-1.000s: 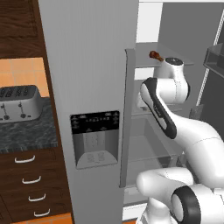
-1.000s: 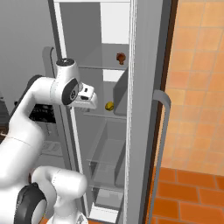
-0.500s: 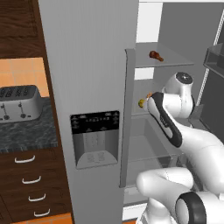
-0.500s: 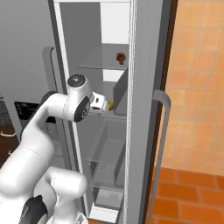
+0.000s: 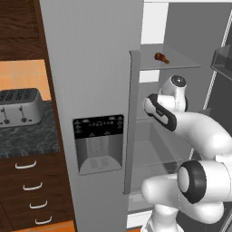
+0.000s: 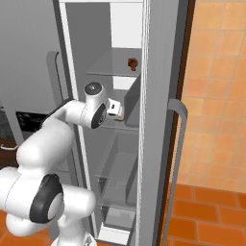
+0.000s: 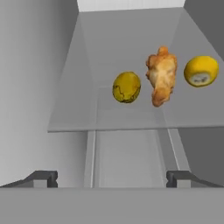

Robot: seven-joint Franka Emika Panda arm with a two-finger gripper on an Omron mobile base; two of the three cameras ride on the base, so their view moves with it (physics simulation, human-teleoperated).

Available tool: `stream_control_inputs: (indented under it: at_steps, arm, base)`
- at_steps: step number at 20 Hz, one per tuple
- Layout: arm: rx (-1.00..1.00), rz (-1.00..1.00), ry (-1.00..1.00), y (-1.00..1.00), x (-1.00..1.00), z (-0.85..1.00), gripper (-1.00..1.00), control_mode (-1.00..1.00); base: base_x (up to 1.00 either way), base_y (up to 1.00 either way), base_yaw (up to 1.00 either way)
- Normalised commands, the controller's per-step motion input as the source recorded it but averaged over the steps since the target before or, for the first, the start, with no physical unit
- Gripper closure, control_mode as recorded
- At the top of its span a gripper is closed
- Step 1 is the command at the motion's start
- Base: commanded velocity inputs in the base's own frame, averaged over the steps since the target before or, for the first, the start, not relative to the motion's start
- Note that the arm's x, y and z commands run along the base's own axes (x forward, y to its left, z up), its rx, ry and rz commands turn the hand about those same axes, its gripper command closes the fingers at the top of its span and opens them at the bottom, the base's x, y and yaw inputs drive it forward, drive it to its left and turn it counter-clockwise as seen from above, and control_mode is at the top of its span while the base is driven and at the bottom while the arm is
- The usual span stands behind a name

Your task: Place one lemon and one chicken drumstick in each tupperware on the nearby counter, to pack two identical lunches.

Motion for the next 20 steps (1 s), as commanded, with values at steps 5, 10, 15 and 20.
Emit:
stream_control_inputs:
  at_steps: [5,10,15,20]
  arm:
    - [0.00,0.00,0.00,-0.17,0.62,-0.08,-1.00,-1.00]
    - [0.04,0.00,0.00,-0.02,0.33,-0.18,-1.00,-1.00]
    - [0.04,0.00,0.00,-0.03,0.26,-0.33,-1.00,-1.00]
    - [0.00,0.00,0.00,-0.11,0.45,-0.24,-1.00,-1.00]
  base:
    - [0.00,0.00,0.00]
    - [0.00,0.00,0.00]
    - [0.00,0.00,0.00]
    - [0.00,0.00,0.00]
